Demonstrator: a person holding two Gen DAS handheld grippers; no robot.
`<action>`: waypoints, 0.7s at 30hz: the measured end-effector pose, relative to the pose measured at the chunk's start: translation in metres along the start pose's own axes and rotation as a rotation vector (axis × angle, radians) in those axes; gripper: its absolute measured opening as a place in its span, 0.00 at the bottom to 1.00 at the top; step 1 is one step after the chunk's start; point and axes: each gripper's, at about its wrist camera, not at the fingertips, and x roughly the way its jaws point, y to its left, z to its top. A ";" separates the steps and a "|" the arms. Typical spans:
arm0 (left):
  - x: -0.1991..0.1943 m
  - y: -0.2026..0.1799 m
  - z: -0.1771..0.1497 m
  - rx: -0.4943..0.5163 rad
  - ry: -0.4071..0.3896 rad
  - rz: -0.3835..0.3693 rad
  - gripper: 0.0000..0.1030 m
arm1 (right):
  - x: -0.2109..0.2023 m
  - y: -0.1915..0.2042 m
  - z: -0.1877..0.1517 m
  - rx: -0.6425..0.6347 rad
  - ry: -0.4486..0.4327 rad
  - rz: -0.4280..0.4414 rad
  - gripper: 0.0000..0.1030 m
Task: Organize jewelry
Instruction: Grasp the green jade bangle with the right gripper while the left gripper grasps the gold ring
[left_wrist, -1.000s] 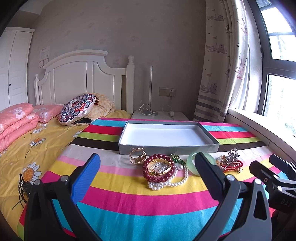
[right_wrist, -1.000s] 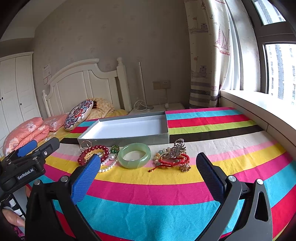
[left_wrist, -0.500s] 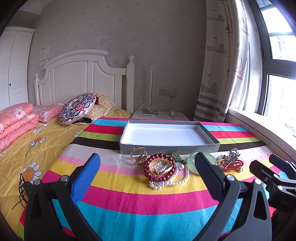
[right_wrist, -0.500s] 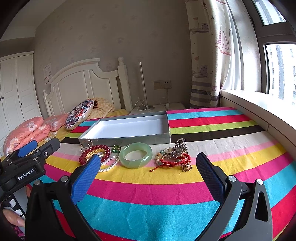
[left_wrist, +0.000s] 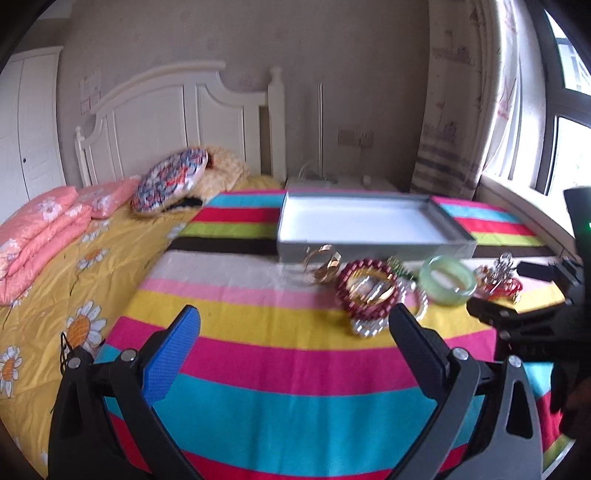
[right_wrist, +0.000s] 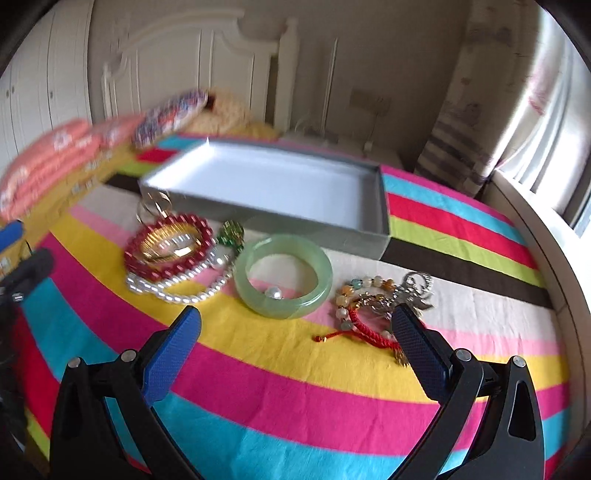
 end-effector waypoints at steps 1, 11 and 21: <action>0.004 0.007 -0.002 -0.005 0.027 -0.005 0.98 | 0.008 0.002 0.004 -0.014 0.021 0.000 0.96; 0.029 0.035 -0.006 -0.039 0.197 -0.108 0.98 | 0.070 0.009 0.033 -0.109 0.121 0.106 0.96; 0.062 0.031 0.025 -0.097 0.225 -0.205 0.98 | 0.066 -0.005 0.034 -0.061 0.090 0.190 0.75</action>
